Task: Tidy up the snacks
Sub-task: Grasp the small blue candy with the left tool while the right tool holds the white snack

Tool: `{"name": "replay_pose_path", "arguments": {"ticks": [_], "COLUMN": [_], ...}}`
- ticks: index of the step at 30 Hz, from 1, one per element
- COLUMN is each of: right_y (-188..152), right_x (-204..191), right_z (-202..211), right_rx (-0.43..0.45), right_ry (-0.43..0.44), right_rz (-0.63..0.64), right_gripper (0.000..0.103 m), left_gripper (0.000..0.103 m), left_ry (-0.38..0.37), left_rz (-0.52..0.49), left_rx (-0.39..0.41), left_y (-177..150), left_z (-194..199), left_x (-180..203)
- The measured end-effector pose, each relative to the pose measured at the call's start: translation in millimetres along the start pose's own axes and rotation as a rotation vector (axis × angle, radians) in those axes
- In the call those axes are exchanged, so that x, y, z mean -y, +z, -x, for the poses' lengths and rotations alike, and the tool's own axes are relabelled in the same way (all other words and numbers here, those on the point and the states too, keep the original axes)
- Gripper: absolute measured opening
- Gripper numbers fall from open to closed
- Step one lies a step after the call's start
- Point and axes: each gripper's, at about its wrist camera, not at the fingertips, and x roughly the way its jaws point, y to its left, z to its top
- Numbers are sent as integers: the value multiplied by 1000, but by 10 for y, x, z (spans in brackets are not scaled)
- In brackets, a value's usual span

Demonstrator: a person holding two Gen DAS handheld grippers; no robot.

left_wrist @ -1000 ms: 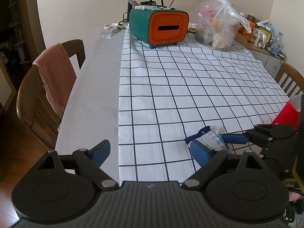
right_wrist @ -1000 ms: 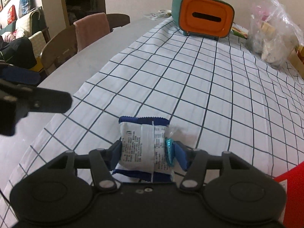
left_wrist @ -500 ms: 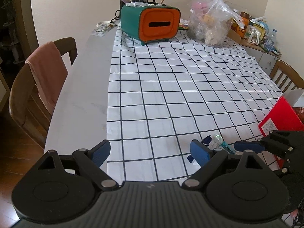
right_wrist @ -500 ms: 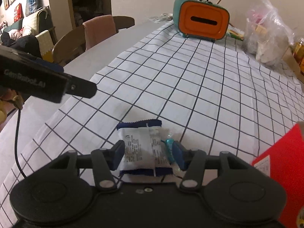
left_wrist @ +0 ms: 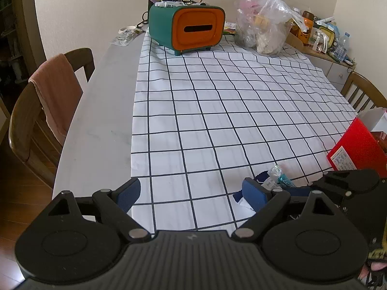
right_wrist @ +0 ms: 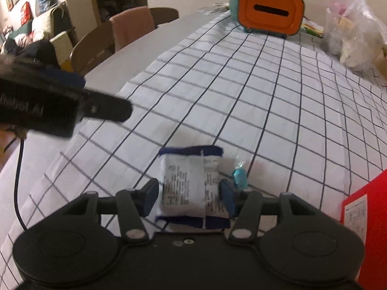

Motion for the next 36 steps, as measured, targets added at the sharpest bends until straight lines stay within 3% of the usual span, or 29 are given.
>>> {"name": "replay_pose_path", "arguments": {"ticks": [7, 18, 26, 32, 36], "right_y": [-76, -606, -1040, -1239, -1289], "right_x": [42, 292, 381, 369, 389], "right_z": [117, 693, 1059, 1259, 1313], "right_rx": [9, 10, 22, 38, 45], "right_ry": [-10, -59, -95, -79, -68], "right_rz": [-41, -185, -246, -260, -264], "right_gripper": [46, 45, 46, 46, 46], "left_gripper": [91, 91, 90, 62, 48], "left_ry": [-7, -41, 37, 126, 147], "left_rz": [0, 35, 56, 30, 28], "left_rx": [-16, -83, -118, -169, -148], "left_y": [10, 81, 113, 50, 23], "left_z": [-27, -272, -598, -801, -811], "left_x": [88, 633, 1094, 1348, 1433]}}
